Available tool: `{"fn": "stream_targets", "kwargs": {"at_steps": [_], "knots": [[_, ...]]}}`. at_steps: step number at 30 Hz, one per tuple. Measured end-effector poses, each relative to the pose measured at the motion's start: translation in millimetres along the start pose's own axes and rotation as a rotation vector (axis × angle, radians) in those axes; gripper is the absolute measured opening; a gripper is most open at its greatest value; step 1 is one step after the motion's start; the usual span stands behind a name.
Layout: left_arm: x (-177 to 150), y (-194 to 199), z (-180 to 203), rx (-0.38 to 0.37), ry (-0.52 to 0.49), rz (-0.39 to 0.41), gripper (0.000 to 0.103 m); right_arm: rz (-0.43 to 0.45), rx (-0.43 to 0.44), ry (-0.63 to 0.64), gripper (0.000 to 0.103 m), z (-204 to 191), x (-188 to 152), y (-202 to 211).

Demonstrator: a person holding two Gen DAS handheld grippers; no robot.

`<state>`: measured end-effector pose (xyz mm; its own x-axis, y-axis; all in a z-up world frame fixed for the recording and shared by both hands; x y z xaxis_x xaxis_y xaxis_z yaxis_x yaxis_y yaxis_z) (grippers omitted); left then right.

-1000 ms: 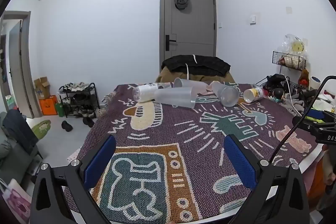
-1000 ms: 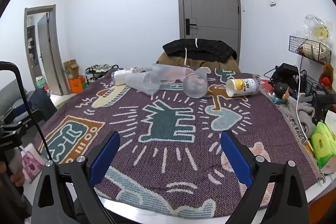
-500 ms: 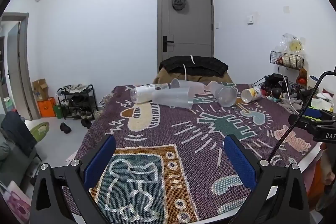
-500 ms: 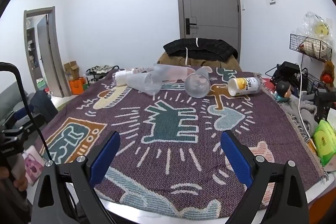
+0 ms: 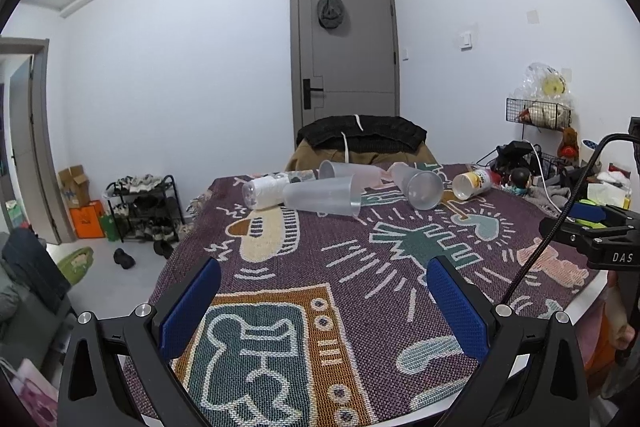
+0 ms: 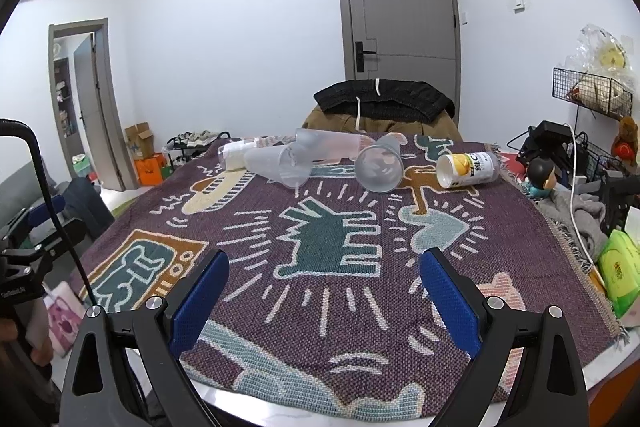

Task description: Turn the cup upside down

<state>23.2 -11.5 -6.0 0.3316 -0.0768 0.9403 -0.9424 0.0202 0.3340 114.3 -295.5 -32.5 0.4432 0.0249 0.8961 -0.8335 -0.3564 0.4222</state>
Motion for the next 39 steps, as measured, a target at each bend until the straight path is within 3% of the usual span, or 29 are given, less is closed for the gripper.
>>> {"fn": "stream_targets", "kwargs": {"at_steps": [39], "knots": [[-1.6, -5.7, -3.7, 0.006, 0.019, -0.012, 0.103, 0.023, -0.002, 0.015, 0.096, -0.7, 3.5, 3.3]]}}
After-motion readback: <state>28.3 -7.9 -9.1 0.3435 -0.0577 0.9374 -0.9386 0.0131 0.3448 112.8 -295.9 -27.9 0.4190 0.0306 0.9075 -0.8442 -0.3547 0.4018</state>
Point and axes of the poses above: each gripper's, at about its wrist camera, not at the fingertips, and y roughly against the way its jaws point, z to its right, x to its top, the point moved 3 cm from there along -y, roughly the way its jaws point, and after that the axes turned 3 degrees about -y, right-handed, at the moved point
